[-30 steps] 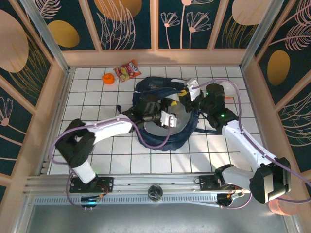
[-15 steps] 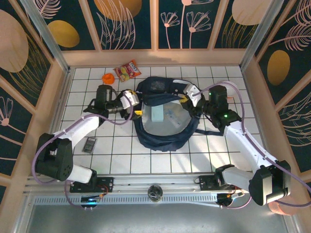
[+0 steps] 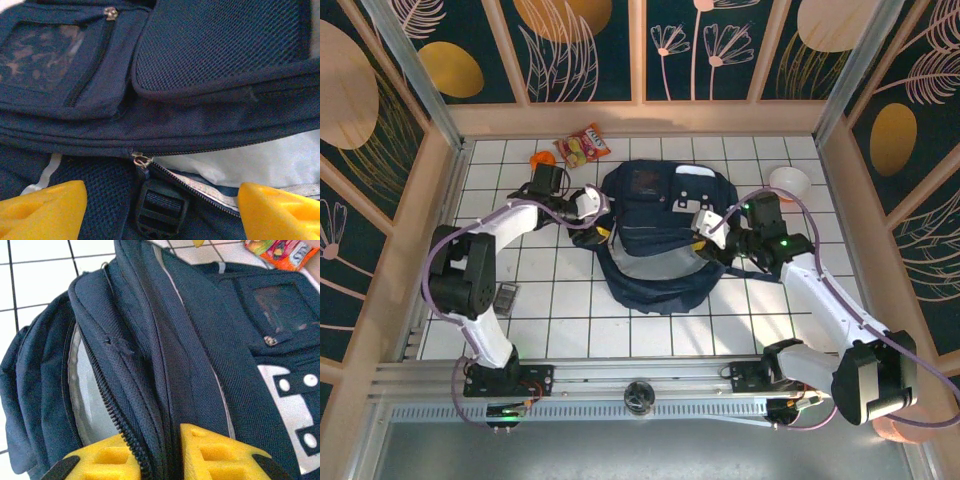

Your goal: Pack the student bag

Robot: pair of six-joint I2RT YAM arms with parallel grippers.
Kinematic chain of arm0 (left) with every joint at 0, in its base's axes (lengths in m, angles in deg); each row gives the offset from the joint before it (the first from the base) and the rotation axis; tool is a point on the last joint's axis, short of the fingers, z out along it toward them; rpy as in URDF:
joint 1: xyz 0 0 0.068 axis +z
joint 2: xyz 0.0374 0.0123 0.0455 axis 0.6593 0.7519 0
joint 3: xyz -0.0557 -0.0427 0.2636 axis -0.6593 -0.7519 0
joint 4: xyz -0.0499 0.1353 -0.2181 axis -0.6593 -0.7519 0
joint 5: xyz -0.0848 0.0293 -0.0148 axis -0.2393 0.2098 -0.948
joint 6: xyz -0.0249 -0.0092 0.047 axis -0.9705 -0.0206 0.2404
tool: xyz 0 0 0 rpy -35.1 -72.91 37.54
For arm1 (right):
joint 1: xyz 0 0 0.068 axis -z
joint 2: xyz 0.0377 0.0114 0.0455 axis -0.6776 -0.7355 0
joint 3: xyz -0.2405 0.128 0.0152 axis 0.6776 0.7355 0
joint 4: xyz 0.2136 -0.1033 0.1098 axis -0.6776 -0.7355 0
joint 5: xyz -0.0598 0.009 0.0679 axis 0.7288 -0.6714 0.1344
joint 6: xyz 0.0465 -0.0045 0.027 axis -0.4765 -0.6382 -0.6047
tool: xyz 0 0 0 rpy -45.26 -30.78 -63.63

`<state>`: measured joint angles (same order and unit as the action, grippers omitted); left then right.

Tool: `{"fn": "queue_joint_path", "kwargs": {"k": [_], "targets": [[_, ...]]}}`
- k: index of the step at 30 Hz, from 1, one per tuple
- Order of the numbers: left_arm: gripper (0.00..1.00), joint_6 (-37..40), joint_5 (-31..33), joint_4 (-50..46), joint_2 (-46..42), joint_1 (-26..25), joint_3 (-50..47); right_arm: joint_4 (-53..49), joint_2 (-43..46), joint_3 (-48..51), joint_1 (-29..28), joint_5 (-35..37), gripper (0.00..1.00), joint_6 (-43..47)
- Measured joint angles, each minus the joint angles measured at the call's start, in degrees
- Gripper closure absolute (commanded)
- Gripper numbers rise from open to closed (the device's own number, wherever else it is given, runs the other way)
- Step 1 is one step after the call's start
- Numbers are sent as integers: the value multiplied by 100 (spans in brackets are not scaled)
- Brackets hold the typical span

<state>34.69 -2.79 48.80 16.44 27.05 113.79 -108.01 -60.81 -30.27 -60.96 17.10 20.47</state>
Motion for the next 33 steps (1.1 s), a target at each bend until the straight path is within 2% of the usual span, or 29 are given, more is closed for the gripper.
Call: {"fn": "queue_joint_path", "kwargs": {"k": [5,11,15,21,29,31,33], "targets": [[28,658,50,-719,474,0,516,-26,13,155,-17,76,85,17],[29,933,85,-1016,772,0,682,-4,11,155,-107,120,86,15],[31,1064,90,-1408,1165,-35,1167,57,9,155,-166,142,87,-11],[44,1187,87,-1845,1309,-109,1484,223,-15,155,-208,236,89,-133],[57,1193,-142,-2044,1307,-157,1493,450,-22,155,-216,485,90,-420],[56,1165,-212,-2048,1307,-157,1504,481,-20,155,-216,511,90,-461],[47,1113,-229,-2059,1307,-157,1541,544,-17,155,-216,533,90,-481]]}}
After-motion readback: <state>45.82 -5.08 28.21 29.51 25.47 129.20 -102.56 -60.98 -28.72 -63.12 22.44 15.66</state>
